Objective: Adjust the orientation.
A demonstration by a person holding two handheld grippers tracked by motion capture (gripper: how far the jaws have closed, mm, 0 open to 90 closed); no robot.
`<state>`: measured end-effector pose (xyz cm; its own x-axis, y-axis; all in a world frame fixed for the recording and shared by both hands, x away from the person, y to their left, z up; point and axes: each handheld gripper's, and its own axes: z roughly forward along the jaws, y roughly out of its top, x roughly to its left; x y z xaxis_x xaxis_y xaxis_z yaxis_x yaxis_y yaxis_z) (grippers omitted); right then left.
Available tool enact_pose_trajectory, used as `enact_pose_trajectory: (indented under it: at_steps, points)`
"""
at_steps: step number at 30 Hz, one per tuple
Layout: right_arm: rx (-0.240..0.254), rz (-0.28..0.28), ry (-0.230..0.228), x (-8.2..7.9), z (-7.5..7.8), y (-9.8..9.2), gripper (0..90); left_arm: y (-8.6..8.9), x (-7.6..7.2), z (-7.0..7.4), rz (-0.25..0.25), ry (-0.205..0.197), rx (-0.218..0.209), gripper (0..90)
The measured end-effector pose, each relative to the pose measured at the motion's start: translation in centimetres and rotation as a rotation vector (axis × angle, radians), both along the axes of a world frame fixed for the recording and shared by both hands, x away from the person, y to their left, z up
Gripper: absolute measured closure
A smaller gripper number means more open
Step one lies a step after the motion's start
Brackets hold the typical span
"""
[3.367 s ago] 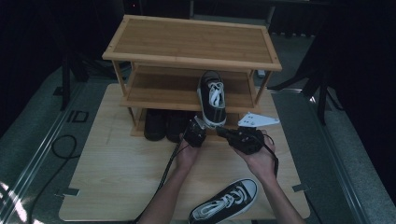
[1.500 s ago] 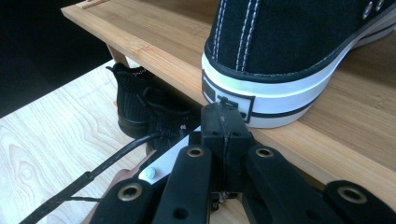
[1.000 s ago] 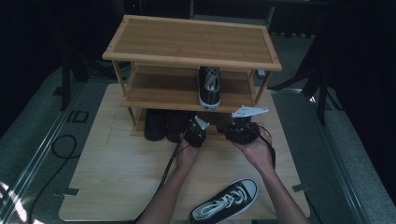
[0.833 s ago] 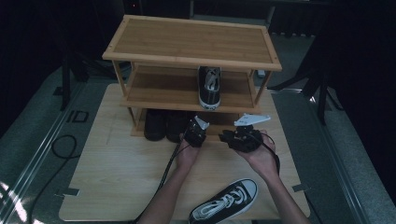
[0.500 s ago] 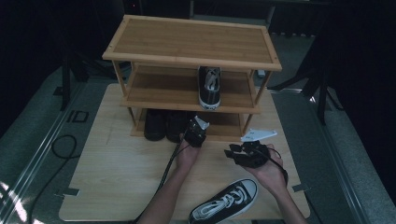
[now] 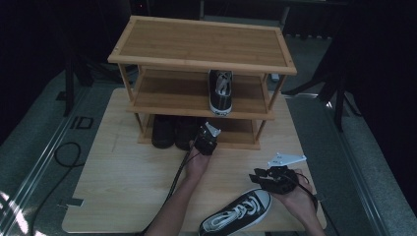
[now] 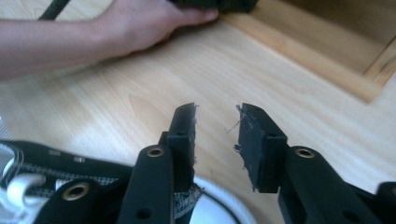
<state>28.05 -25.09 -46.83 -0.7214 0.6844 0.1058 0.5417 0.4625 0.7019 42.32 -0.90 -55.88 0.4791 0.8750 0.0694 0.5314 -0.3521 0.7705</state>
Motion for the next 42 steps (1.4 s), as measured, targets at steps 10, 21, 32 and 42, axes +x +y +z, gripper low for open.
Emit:
enact_pose_trajectory:
  at_steps: [10, 21, 32, 42]
  points:
    - [-0.011, 0.049, 0.062, -2.1, -2.3, -0.7, 66.6, -0.1, 0.0, 0.0, 0.004, -0.002, 0.0, 90.0]
    - [-0.023, 0.069, 0.057, -3.6, -3.0, -0.7, 63.6, -0.1, 0.0, 0.0, 0.005, -0.002, 0.0, 90.0]
    - [-0.173, 0.072, -0.021, -5.4, -3.2, 1.0, 79.5, -0.1, 0.0, 0.0, 0.005, -0.002, 0.0, 90.0]
    - [-0.182, 0.023, -0.046, -5.4, -3.4, 0.9, 90.0, -0.1, 0.0, 0.0, 0.006, -0.002, 0.001, 90.0]
